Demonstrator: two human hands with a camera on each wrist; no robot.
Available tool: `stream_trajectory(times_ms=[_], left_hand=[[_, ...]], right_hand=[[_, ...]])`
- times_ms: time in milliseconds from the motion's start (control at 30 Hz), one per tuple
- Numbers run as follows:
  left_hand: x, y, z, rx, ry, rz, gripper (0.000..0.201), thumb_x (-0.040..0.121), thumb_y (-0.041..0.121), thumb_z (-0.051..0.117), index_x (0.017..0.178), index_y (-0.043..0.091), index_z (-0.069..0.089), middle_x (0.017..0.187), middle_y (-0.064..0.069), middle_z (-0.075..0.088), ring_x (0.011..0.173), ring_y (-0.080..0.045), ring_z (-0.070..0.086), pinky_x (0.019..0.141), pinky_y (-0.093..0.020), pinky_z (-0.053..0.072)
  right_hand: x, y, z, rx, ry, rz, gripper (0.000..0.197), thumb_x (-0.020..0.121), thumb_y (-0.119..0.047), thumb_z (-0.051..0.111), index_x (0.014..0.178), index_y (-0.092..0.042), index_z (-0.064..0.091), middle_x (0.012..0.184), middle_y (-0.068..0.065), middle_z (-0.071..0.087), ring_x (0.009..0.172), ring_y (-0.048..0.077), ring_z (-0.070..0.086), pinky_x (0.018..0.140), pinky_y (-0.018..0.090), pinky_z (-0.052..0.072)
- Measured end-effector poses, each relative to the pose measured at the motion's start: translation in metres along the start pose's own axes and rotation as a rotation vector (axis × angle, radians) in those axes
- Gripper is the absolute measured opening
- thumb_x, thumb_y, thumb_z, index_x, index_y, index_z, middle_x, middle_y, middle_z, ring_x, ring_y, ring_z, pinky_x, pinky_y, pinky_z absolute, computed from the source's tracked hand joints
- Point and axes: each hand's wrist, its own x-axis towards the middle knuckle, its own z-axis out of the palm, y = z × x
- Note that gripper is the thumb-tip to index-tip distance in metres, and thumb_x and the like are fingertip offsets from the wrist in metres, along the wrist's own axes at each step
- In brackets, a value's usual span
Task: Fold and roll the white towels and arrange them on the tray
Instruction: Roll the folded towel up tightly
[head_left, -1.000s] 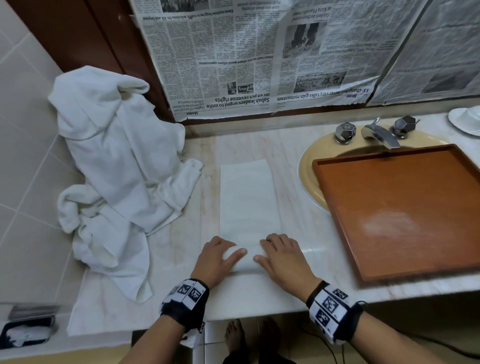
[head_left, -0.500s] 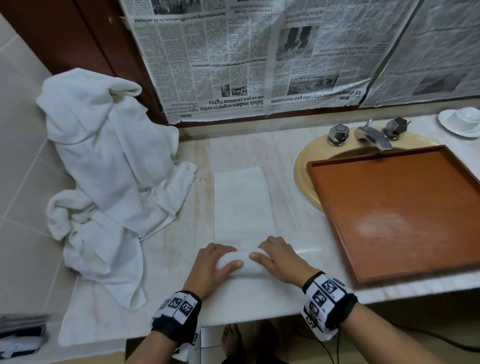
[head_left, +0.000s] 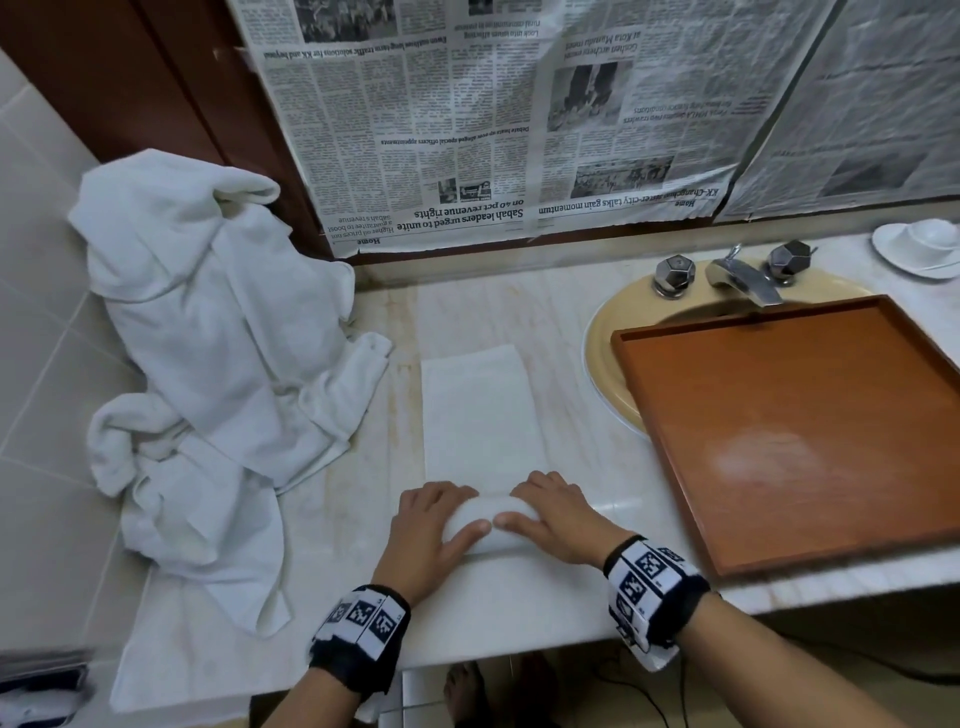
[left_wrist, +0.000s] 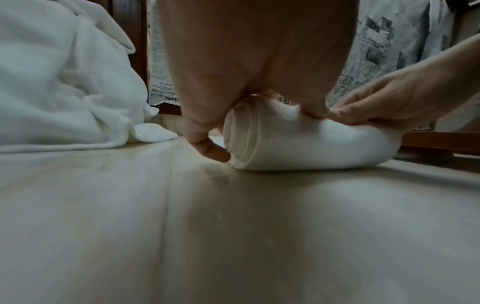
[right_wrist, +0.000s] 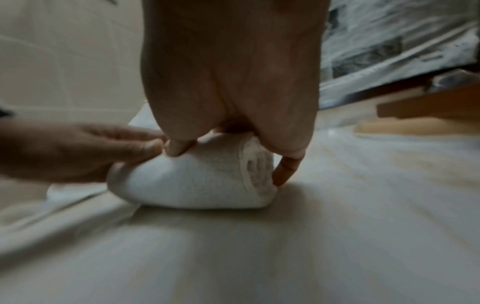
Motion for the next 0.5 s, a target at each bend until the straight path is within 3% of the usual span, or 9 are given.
stream_trajectory(times_ms=[67,133,233,333,400,500], left_hand=[[0.000,-0.002,0.003,0.000,-0.031,-0.023,0.082,0.078,0.091,0.020,0.129,0.037,0.056,0.121,0.019,0.051,0.111,-0.010,0.039,0.096,-0.029,0.036],[0.002,-0.007,0.008,-0.011,-0.048,-0.065,0.086,0.078,0.091,0.013,0.126,0.037,0.058,0.117,0.016,0.055,0.108,-0.012,0.045,0.096,-0.032,0.039],[0.009,-0.017,0.019,0.016,-0.079,-0.097,0.069,0.085,0.086,0.011,0.111,0.044,0.060,0.106,0.016,0.062,0.099,-0.014,0.054,0.092,-0.039,0.044],[0.014,-0.021,0.022,-0.032,-0.121,-0.143,0.048,0.089,0.078,0.020,0.096,0.047,0.057,0.095,0.012,0.063,0.092,-0.017,0.056,0.087,-0.044,0.047],[0.012,-0.015,0.019,-0.064,-0.100,-0.142,0.041,0.089,0.073,0.023,0.099,0.049,0.054,0.104,0.011,0.060,0.099,-0.018,0.054,0.091,-0.041,0.045],[0.000,-0.008,0.011,-0.138,-0.021,-0.129,0.055,0.085,0.074,0.030,0.122,0.042,0.054,0.124,0.015,0.044,0.114,-0.013,0.041,0.098,-0.030,0.035]], right_hand=[[0.000,-0.001,0.001,0.057,-0.056,0.070,0.057,0.096,-0.067,0.036,0.124,-0.022,0.056,0.120,0.000,0.050,0.116,0.022,0.043,0.100,0.040,0.034],[-0.004,-0.006,0.004,0.018,-0.040,0.096,0.053,0.099,-0.063,0.034,0.124,-0.021,0.056,0.120,0.000,0.051,0.116,0.022,0.046,0.099,0.040,0.035],[-0.018,-0.014,0.020,-0.235,0.221,-0.002,0.055,0.100,-0.054,0.024,0.122,-0.018,0.058,0.116,0.000,0.055,0.104,0.023,0.056,0.092,0.040,0.042],[-0.026,-0.015,0.039,-0.308,0.405,-0.111,0.049,0.096,-0.056,0.036,0.110,-0.019,0.064,0.102,-0.003,0.061,0.086,0.019,0.060,0.075,0.036,0.051],[-0.023,-0.012,0.038,-0.272,0.358,-0.106,0.055,0.098,-0.062,0.031,0.111,-0.020,0.064,0.101,-0.004,0.062,0.086,0.018,0.060,0.075,0.036,0.051],[-0.012,-0.007,0.024,-0.159,0.221,-0.099,0.083,0.089,-0.079,0.009,0.123,-0.022,0.059,0.114,-0.004,0.059,0.105,0.019,0.055,0.091,0.038,0.042]])
